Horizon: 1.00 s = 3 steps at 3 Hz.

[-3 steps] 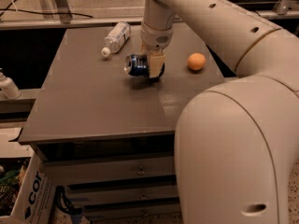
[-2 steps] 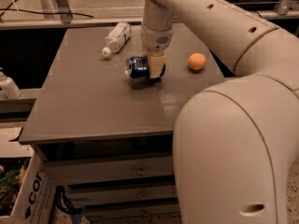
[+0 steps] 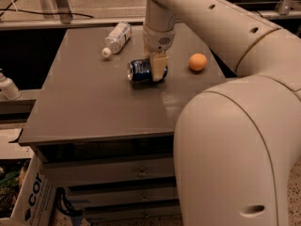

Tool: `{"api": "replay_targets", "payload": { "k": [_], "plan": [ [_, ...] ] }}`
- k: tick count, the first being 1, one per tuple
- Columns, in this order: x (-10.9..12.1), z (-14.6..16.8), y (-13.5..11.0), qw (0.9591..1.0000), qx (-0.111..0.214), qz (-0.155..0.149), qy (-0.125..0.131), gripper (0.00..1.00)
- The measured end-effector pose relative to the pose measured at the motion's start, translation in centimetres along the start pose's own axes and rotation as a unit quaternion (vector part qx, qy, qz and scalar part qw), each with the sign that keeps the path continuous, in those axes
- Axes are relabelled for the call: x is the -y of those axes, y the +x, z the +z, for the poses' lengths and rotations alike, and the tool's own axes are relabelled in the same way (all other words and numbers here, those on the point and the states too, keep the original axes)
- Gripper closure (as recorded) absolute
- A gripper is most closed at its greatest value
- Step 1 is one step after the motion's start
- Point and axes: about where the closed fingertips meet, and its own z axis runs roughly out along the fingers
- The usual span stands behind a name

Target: Knock pepsi can over

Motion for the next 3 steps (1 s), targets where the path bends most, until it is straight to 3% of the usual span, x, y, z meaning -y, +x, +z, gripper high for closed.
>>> {"api": "replay_targets", "payload": {
  "k": [1, 2, 3],
  "plan": [
    [0.0, -0.2, 0.0, 1.0, 0.006, 0.002, 0.002, 0.0],
    [0.0, -0.7, -0.1, 0.9992, 0.037, 0.013, 0.008, 0.0],
    [0.3, -1.4, 0.2, 0.9919, 0.114, 0.048, 0.03, 0.0]
  ]
}}
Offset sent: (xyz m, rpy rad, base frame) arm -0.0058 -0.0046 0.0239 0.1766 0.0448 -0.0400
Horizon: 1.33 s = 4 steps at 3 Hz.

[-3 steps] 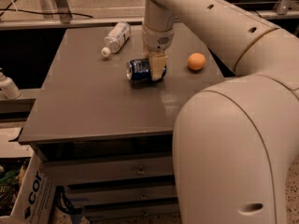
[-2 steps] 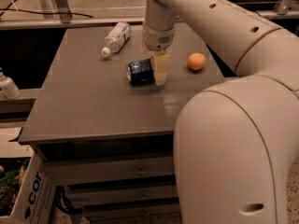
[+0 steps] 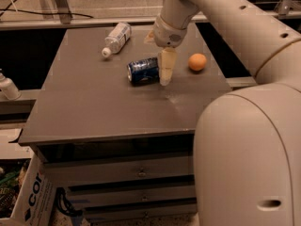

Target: Knock pepsi can over

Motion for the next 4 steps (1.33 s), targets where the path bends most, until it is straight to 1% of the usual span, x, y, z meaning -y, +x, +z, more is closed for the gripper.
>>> {"api": "replay_targets", "payload": {
  "k": [1, 2, 3, 4],
  "plan": [
    [-0.3, -0.6, 0.8, 0.9922, 0.106, 0.058, 0.034, 0.0],
    [-0.2, -1.3, 2.3, 0.9696, 0.203, 0.115, 0.075, 0.0],
    [-0.3, -1.8, 4.1, 0.941, 0.277, 0.16, 0.109, 0.0],
    [-0.4, -2.3, 5.6, 0.9145, 0.332, 0.191, 0.131, 0.0]
  ]
}}
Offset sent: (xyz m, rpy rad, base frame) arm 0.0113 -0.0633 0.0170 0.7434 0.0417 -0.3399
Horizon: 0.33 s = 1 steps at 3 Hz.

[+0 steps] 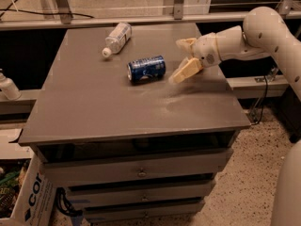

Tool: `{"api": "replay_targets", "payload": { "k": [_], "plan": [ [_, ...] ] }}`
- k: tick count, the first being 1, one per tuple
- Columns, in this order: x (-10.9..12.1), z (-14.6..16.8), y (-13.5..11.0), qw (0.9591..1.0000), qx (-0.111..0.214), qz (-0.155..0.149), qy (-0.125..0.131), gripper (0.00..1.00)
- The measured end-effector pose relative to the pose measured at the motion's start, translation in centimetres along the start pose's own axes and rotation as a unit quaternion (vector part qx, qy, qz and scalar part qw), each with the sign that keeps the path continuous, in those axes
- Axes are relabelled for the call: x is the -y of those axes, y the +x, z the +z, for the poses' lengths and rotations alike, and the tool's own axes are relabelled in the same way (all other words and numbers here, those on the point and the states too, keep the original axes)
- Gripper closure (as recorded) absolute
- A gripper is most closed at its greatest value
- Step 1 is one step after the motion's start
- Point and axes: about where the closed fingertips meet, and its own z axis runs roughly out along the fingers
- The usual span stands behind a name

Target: Knock pepsi can over

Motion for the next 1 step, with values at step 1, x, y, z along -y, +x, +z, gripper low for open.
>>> {"api": "replay_targets", "payload": {
  "k": [1],
  "plan": [
    [0.03, -0.25, -0.07, 1.0, 0.005, 0.003, 0.002, 0.0]
  ]
}}
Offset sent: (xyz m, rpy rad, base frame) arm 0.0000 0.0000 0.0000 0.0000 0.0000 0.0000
